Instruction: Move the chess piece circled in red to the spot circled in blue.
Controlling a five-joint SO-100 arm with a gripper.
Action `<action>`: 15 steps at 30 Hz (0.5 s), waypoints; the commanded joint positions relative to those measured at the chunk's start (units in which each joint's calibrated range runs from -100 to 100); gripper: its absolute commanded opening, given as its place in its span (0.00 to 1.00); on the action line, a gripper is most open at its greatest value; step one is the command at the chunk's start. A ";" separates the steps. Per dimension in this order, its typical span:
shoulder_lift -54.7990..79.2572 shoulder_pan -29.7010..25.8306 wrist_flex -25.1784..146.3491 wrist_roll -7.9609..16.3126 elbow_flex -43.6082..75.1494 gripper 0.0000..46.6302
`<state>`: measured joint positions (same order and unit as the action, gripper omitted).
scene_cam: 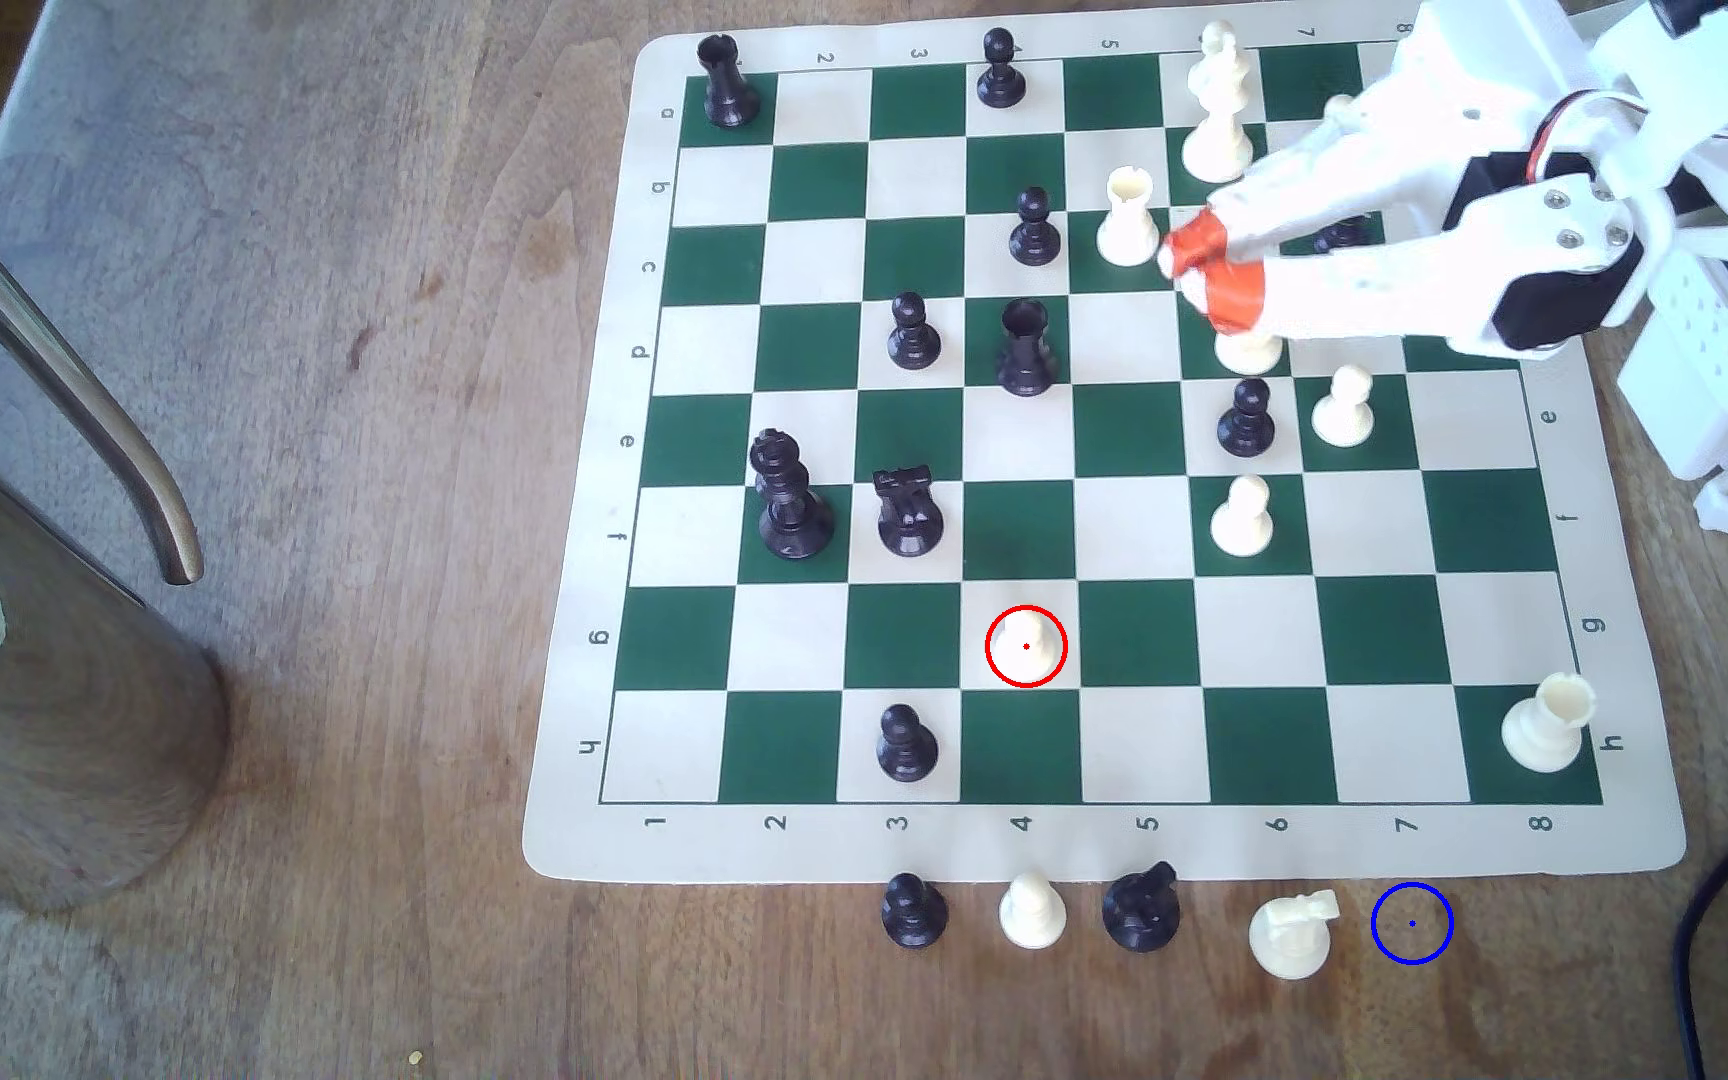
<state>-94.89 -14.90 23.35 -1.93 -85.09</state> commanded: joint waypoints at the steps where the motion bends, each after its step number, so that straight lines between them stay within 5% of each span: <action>1: 7.71 -0.32 5.73 -0.59 12.83 0.07; 10: 29.18 2.50 17.77 1.32 27.88 0.11; 15: 39.88 4.53 25.96 7.28 37.76 0.28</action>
<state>-59.87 -10.91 46.06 2.42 -57.25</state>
